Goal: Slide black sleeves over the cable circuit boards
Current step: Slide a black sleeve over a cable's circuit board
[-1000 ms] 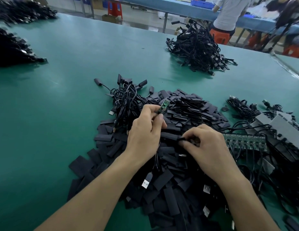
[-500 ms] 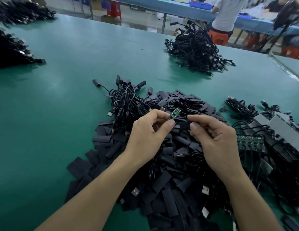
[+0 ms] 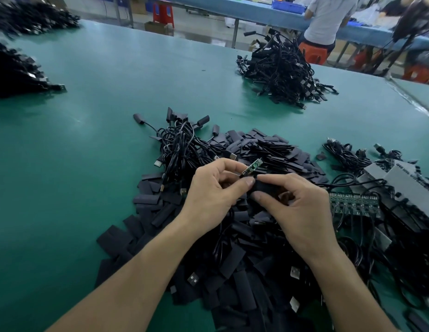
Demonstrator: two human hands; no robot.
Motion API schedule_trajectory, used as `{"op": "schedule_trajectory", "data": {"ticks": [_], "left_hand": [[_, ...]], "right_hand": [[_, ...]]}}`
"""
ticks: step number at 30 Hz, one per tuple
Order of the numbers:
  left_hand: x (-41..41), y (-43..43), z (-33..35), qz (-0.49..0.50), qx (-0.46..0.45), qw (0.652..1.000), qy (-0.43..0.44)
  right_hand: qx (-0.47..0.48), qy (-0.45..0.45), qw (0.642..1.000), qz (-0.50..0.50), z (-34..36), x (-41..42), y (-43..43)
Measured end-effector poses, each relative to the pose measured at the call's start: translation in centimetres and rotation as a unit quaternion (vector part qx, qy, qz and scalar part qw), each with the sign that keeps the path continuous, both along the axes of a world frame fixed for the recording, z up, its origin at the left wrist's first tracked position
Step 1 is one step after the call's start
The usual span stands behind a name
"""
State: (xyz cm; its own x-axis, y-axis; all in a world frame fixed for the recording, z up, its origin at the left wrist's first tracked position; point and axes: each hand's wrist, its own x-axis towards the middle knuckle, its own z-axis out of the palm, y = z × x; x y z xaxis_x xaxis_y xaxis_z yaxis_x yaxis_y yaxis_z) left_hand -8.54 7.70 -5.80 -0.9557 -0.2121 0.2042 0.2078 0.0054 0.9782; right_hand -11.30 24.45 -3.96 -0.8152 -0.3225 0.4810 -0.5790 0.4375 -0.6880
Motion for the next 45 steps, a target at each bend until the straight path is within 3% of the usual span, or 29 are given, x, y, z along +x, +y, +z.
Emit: {"op": "schedule_trajectory", "data": {"ticks": [6, 19, 30, 45], "left_hand": [[0.0, 0.0, 0.0, 0.006, 0.009, 1.0, -0.012], [-0.2, -0.6, 0.0, 0.002, -0.076, 0.997, -0.032], [-0.3, -1.0, -0.5, -0.008, -0.106, 0.993, -0.052], [-0.3, -1.1, -0.4, -0.035, -0.147, 0.987, -0.054]], "right_hand": [[0.009, 0.021, 1.0, -0.017, 0.1, -0.3, 0.3], [-0.03, -0.008, 0.998, -0.061, -0.2, -1.3, 1.6], [0.026, -0.042, 0.998, -0.03, -0.3, -1.6, 2.2], [0.008, -0.078, 0.997, -0.02, 0.2, -1.6, 2.8]]}}
